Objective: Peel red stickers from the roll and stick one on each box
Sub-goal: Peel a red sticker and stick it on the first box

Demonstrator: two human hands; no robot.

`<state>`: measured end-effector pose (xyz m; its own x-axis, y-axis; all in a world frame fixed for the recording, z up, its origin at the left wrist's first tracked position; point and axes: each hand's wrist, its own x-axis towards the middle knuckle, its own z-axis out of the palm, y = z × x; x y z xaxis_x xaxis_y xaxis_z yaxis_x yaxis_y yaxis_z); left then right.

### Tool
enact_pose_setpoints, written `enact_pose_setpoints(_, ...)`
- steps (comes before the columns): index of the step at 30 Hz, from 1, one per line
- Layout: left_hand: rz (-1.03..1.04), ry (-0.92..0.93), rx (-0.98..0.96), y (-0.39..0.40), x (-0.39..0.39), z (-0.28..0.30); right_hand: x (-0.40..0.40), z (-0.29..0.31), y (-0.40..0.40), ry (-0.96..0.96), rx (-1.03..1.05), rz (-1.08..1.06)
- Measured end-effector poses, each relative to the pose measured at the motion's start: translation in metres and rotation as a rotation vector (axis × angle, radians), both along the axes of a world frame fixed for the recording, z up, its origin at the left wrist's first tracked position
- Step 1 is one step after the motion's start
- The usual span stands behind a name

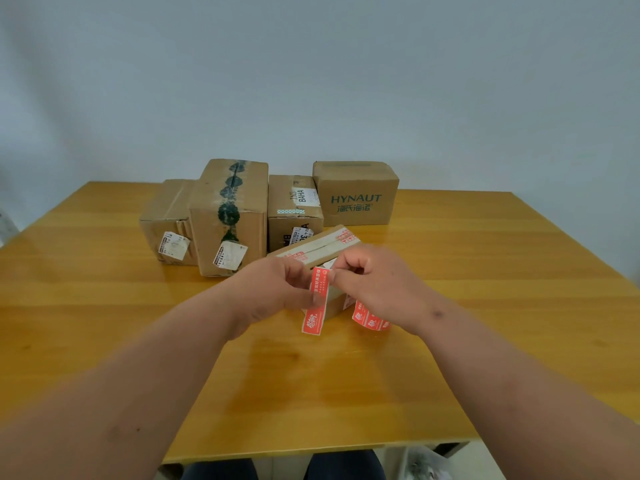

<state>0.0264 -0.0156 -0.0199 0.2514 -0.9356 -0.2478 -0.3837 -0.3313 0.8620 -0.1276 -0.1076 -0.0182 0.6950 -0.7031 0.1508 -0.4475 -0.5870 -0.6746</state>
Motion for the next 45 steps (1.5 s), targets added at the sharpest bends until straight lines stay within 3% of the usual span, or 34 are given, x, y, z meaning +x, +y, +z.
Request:
enact_pose_setpoints(2, 0.113, -0.028, -0.18, 0.005, 0.0, -0.005, 0.003, -0.001, 0.005, -0.039, 0.046, -0.015)
enact_pose_setpoints(4, 0.223, -0.17, -0.351, 0.012, -0.004, -0.005, 0.005, -0.002, 0.012, -0.055, 0.09, -0.014)
enact_pose_setpoints(8, 0.206, -0.268, -0.352, 0.021, -0.012, -0.01, 0.007, -0.005, 0.021, -0.095, 0.164, -0.024)
enact_pose_setpoints(13, 0.208, -0.126, -0.309, 0.026, -0.011, -0.015, 0.007, -0.008, 0.026, -0.111, 0.182, -0.025)
enact_pose_setpoints(33, 0.208, 0.081, -0.187, 0.025, -0.002, -0.009, 0.014, -0.02, 0.032, -0.139, 0.028, 0.014)
enact_pose_setpoints(39, 0.406, 0.146, -0.169, 0.031, 0.015, -0.013, 0.015, -0.026, 0.038, -0.062, 0.019, 0.002)
enact_pose_setpoints(45, 0.795, 0.449, -0.304, 0.037, 0.059, -0.014, 0.014, -0.032, 0.045, 0.065, 0.074, -0.048)
